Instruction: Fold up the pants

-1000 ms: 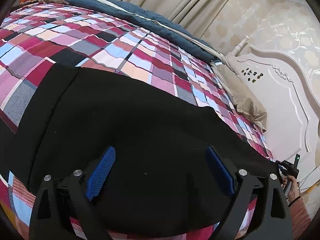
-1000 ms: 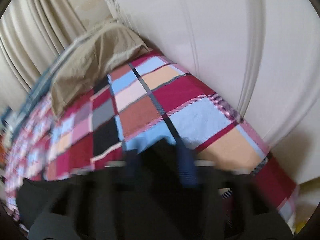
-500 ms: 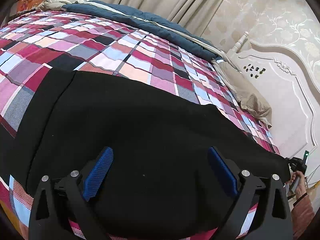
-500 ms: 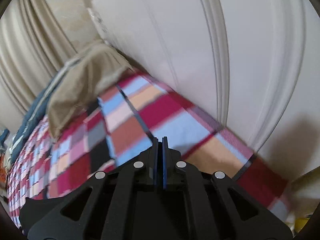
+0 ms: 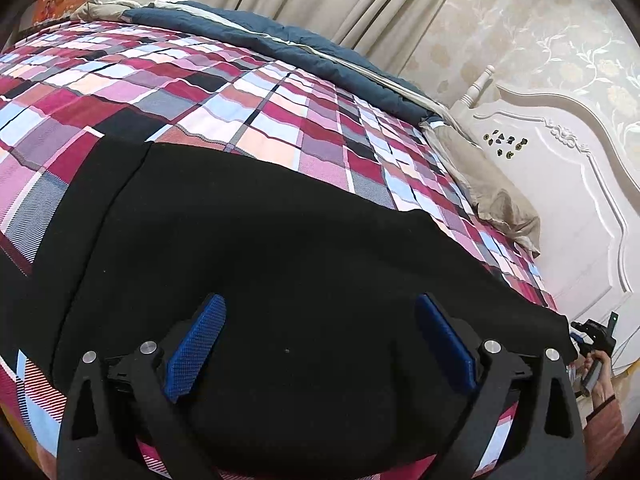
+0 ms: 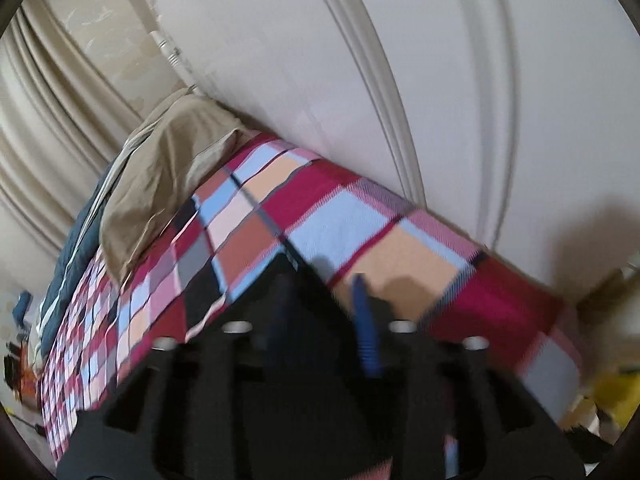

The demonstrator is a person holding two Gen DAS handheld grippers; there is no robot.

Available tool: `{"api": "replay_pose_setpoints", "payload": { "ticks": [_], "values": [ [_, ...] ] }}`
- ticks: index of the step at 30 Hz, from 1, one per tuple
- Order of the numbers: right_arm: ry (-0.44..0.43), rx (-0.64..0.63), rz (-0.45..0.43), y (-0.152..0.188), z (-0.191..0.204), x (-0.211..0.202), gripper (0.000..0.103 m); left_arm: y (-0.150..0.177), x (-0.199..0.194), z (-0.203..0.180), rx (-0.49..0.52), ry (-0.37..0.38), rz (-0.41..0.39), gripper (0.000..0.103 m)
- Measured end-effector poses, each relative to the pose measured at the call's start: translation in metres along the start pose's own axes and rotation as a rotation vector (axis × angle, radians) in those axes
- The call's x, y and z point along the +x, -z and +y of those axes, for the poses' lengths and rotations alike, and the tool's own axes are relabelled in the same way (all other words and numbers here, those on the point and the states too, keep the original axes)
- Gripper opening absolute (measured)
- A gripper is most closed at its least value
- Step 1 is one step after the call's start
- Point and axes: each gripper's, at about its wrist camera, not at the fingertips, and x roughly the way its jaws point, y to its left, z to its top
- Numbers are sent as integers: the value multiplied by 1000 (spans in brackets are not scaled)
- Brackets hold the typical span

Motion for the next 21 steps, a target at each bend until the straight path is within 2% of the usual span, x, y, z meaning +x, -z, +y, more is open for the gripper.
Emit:
{"api": "replay_pose_setpoints", "payload": {
  "ticks": [5, 7, 11, 14, 15, 16, 18, 19, 20, 21],
  "values": [
    [-36, 47, 61, 7, -27, -15, 66, 0, -5, 2, -20, 17, 1, 95],
    [-55, 58, 113, 9, -36, -14, 66, 0, -8, 2, -20, 14, 1, 95],
    [-111, 36, 171, 14, -37, -7, 77, -1, -20, -1, -8, -28, -25, 95],
    [-178, 30, 219, 19, -31, -1, 79, -6, -31, -1, 9, -39, -64, 95],
    [-176, 9, 239, 20, -26, 2, 79, -8, -32, 0, 13, -40, -68, 95],
    [-146, -47, 258, 22, -17, 4, 76, -10, -32, 1, 16, -44, -70, 95],
    [-77, -114, 274, 25, -6, 6, 58, -15, -29, 7, 6, -44, -59, 95],
    [-47, -132, 284, 26, -3, 6, 40, -16, -26, 10, -4, -34, -48, 95],
    [-62, -128, 296, 26, -2, 6, 20, -17, -21, 15, -18, -25, -28, 95],
    [-106, -112, 317, 26, -2, 7, 19, -17, -16, 20, -33, -25, -8, 95]
  ]
}}
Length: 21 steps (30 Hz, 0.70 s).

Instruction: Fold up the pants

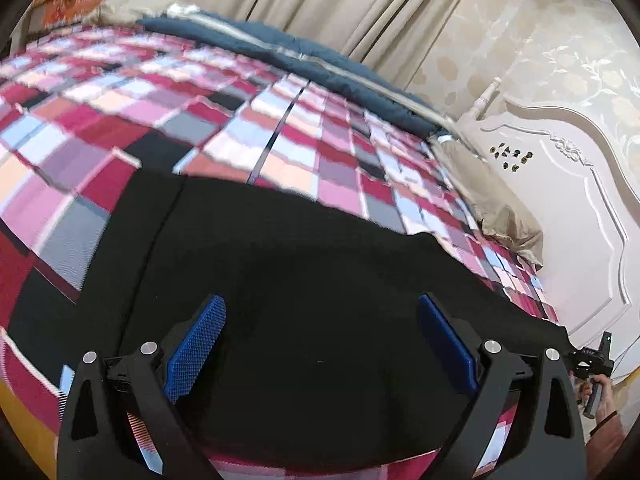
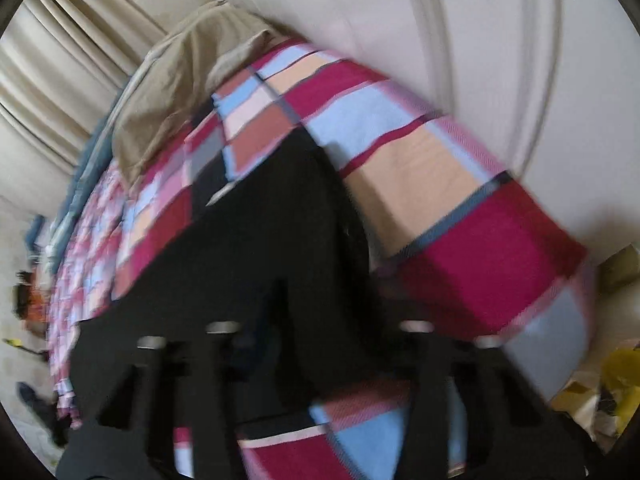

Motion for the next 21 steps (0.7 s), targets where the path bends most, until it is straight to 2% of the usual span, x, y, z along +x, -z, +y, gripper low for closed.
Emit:
{"api": "replay_pose_setpoints", "payload": {
  "ticks": [1, 3, 4, 7, 9, 16, 21],
  "values": [
    [-33, 7, 19, 0, 3, 1, 19, 1, 3, 2, -10, 2, 14, 95],
    [-19, -6, 23, 1, 10, 0, 18, 3, 7, 7, -10, -3, 19, 95],
    [-70, 20, 15, 2, 12, -2, 18, 4, 7, 7, -3, -3, 20, 95],
    [-169, 57, -38, 2, 21, -19, 18, 6, 7, 7, 9, 3, 27, 95],
    [-191, 43, -68, 2, 36, -32, 18, 6, 7, 8, 10, 10, 36, 95],
    [-289, -103, -143, 14, 123, -74, 18, 5, 7, 13, -15, 48, 42, 95],
    [-361, -194, -150, 31, 188, -81, 18, 7, 8, 10, 20, 38, 43, 95]
  ]
}}
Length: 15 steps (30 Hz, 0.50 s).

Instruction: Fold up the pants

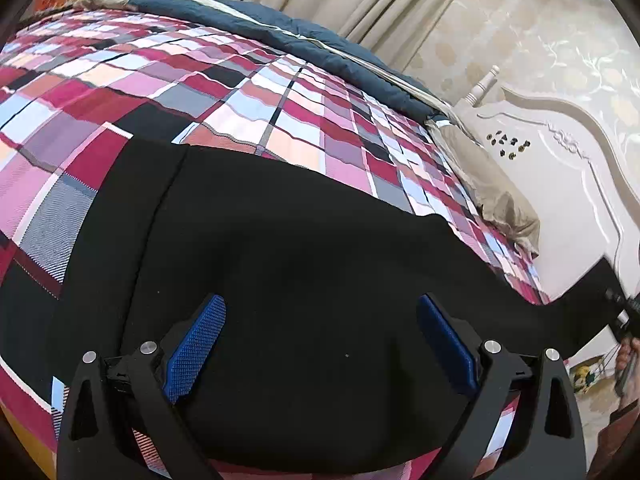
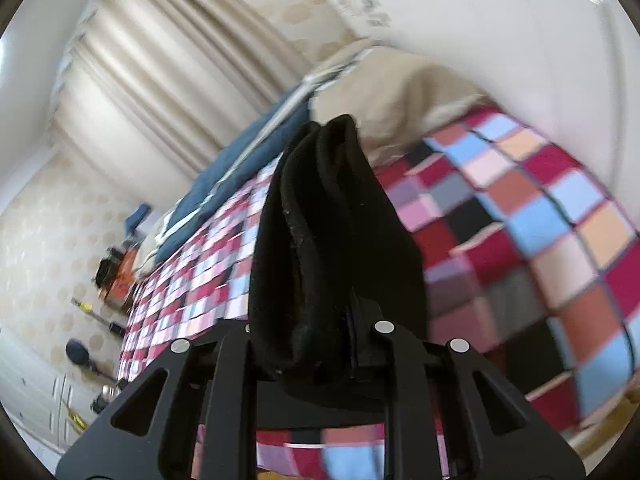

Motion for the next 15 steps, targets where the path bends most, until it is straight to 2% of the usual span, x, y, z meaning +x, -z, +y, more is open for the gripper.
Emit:
{"api": "replay_pose_setpoints", "payload": {
  "ticks": [4, 8, 12, 15],
  "values": [
    [-27, -88, 48, 20, 55, 31, 18, 0, -1, 3, -5, 15, -8, 95],
    [0, -176, 124, 50, 96, 73, 18, -1, -2, 7, -20, 34, -13, 95],
    [21, -230, 193, 83, 122, 114, 19, 0, -2, 7, -20, 40, -17, 95],
    [71, -289, 246, 111, 138, 147, 19, 0, -2, 8, -22, 47, -19, 95]
  ]
}}
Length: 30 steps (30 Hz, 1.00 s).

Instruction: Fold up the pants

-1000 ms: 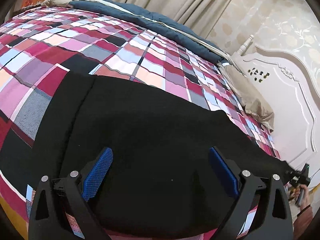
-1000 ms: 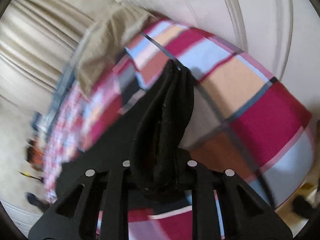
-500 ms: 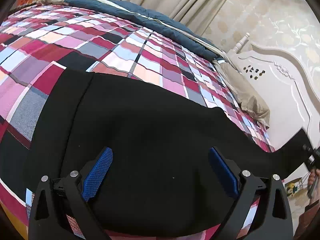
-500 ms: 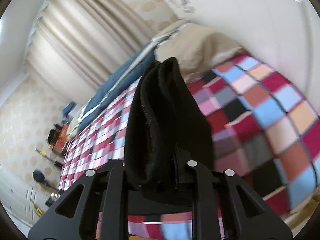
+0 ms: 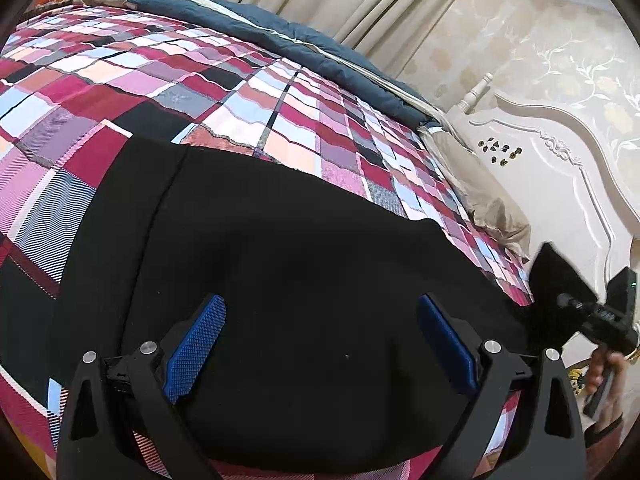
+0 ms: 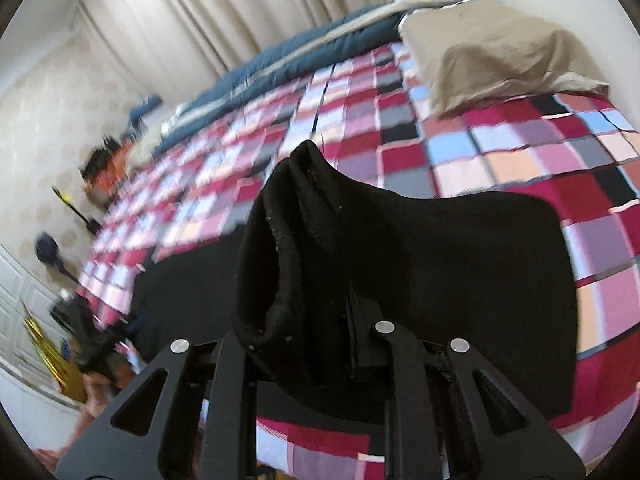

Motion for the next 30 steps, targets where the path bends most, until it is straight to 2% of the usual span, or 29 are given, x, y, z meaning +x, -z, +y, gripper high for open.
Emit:
{"api": "replay_pose_setpoints", "payload": {
  "ticks": [10, 24, 30],
  "values": [
    [129, -128, 85, 37, 39, 64, 20, 1, -1, 1, 5, 5, -7, 95],
    [243, -233, 89, 51, 71, 82, 21, 2, 0, 0, 8, -1, -11, 95],
    [260, -267, 89, 57, 82, 87, 22, 2, 0, -1, 19, -8, -12, 95]
  ]
}}
